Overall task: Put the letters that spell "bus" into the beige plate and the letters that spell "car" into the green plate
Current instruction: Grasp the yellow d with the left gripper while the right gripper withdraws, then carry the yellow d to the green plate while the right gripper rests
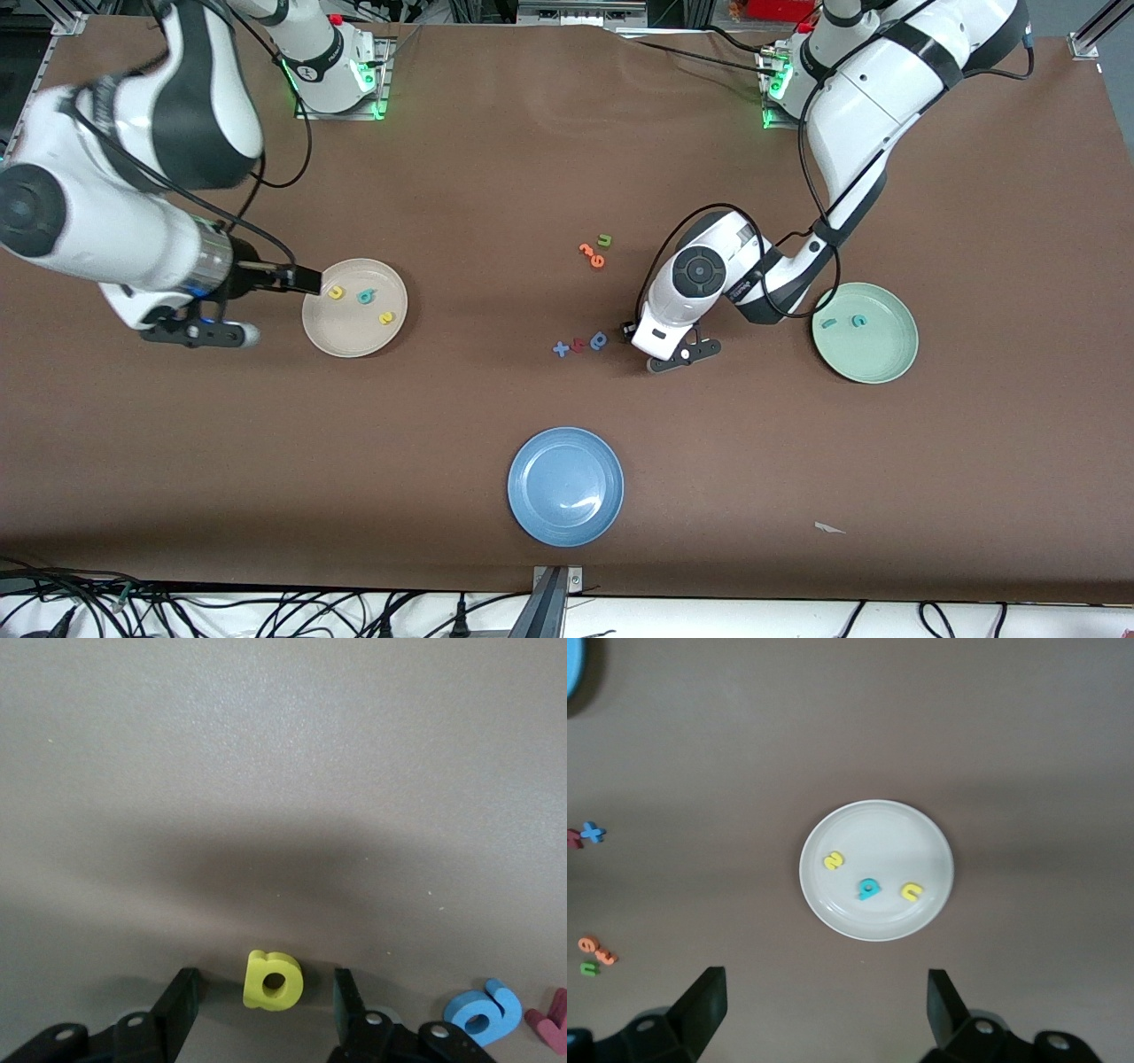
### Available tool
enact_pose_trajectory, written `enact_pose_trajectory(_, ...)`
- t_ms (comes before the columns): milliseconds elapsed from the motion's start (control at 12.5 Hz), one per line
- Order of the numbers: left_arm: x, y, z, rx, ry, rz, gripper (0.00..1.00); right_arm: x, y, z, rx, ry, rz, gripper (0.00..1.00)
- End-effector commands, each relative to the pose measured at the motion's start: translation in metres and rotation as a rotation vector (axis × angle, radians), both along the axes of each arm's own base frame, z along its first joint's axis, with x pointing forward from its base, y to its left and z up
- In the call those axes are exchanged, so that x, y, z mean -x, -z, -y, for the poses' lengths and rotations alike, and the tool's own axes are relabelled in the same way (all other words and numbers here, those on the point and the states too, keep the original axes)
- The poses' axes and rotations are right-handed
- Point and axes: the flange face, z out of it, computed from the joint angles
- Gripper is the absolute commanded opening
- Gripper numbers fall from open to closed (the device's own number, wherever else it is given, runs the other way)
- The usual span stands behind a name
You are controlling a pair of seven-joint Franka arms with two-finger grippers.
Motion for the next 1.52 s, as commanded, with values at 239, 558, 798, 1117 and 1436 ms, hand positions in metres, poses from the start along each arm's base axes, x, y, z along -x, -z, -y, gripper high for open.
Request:
enact_pose_trajectory(239, -0.003, 0.004, 0.002, -0.015, 0.024, 0.008, 0.46, 0.003, -0.065, 0.015, 0.078, -0.036, 0.038, 1.0)
enact_pose_trajectory(558, -0.005, 0.002, 0.0, -0.013, 0.018, 0.01, 0.31, 0.014, -0.086, -0.005, 0.177, -0.123, 0.11, 1.0)
enact_pose_trajectory(798, -0.009, -0.002, -0.005, -0.015, 0.011, 0.012, 0.24, 0.016, -0.078, 0.038, 0.125, -0.065, 0.073, 1.0)
enact_pose_trajectory(1117, -0.023, -0.035, -0.027, -0.039, -0.025, 0.007, 0.23, 0.03, -0.059, 0.099, 0.028, 0.037, 0.065, 1.0)
enact_pose_trajectory(1436, -0.05, -0.119, -0.107, 0.045, -0.039, -0.086, 0.24, 0.068, -0.065, 0.105, 0.025, 0.035, 0.146, 1.0)
